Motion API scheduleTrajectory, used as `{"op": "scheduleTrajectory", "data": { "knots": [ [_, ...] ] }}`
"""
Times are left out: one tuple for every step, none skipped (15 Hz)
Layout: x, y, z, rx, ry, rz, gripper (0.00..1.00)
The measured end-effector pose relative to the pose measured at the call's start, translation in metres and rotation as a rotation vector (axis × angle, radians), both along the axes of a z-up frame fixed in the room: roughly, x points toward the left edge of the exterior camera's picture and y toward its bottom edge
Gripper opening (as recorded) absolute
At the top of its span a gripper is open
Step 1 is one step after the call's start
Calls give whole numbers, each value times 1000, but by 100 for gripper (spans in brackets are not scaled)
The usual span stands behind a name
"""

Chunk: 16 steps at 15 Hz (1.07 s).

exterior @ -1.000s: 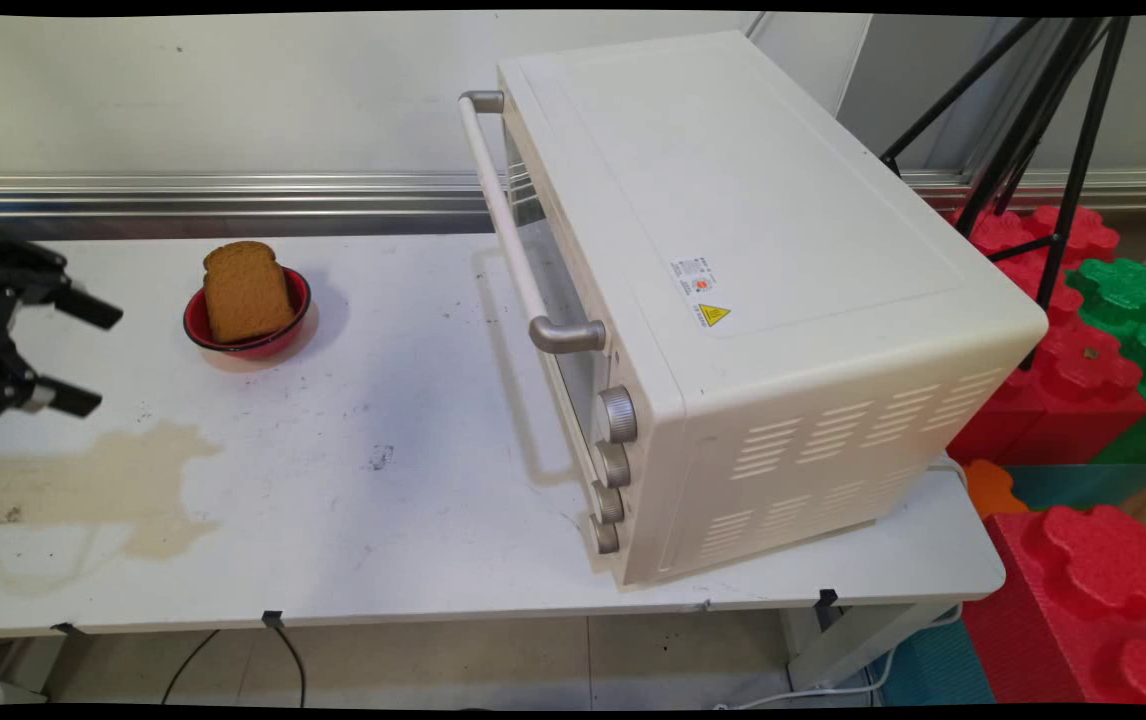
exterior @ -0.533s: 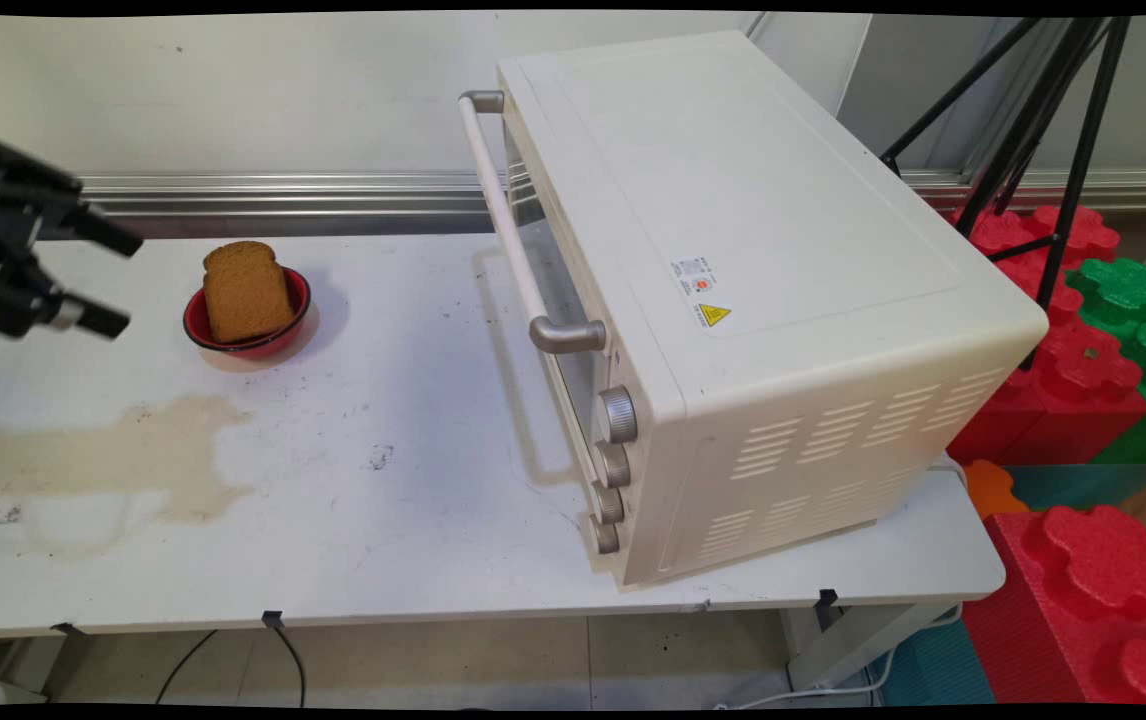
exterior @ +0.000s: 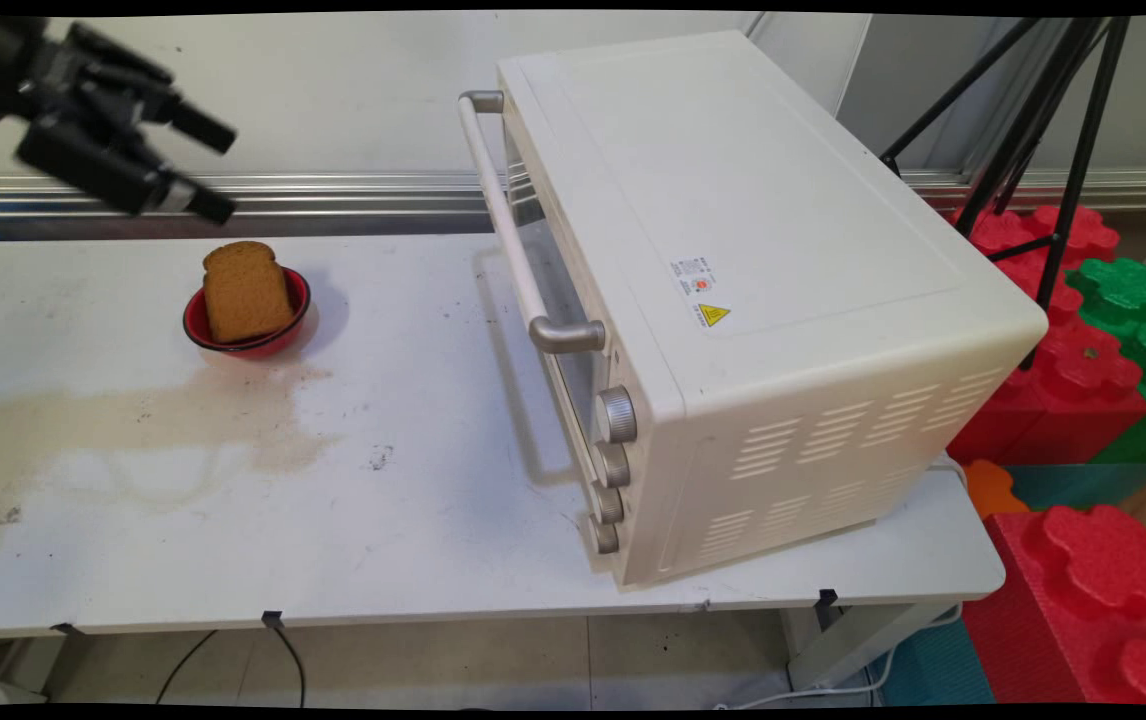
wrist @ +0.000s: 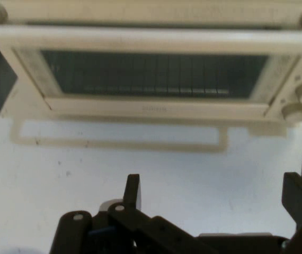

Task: Open the oven

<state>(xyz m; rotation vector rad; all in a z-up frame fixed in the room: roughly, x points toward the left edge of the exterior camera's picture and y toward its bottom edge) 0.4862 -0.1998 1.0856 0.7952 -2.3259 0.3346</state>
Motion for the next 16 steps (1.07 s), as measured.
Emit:
{"op": "scheduleTrajectory", "data": {
  "knots": [
    [-4, -5, 2, -5, 3, -1, 100],
    [-10, -12, 5, -12, 10, -3, 100],
    [-18, -19, 7, -20, 19, -5, 100],
    [-25, -27, 9, -24, 29, -8, 100],
    [-31, -34, 10, -28, 36, -6, 100],
    [-35, -38, 11, -30, 40, -4, 100],
    [-40, -45, 11, -34, 45, -5, 100],
    [-44, -50, 11, -36, 49, -5, 100],
    [-50, -56, 10, -37, 54, -6, 100],
    [-55, -64, 8, -38, 58, -9, 100],
    [-61, -70, 6, -39, 61, -13, 100],
    [-65, -76, 4, -40, 63, -16, 100],
    [-70, -82, 2, -41, 66, -20, 100],
    [-73, -87, 0, -41, 68, -22, 100],
    [-76, -91, -2, -40, 69, -25, 100],
    [-78, -94, -4, -39, 69, -26, 100]
  ]
}}
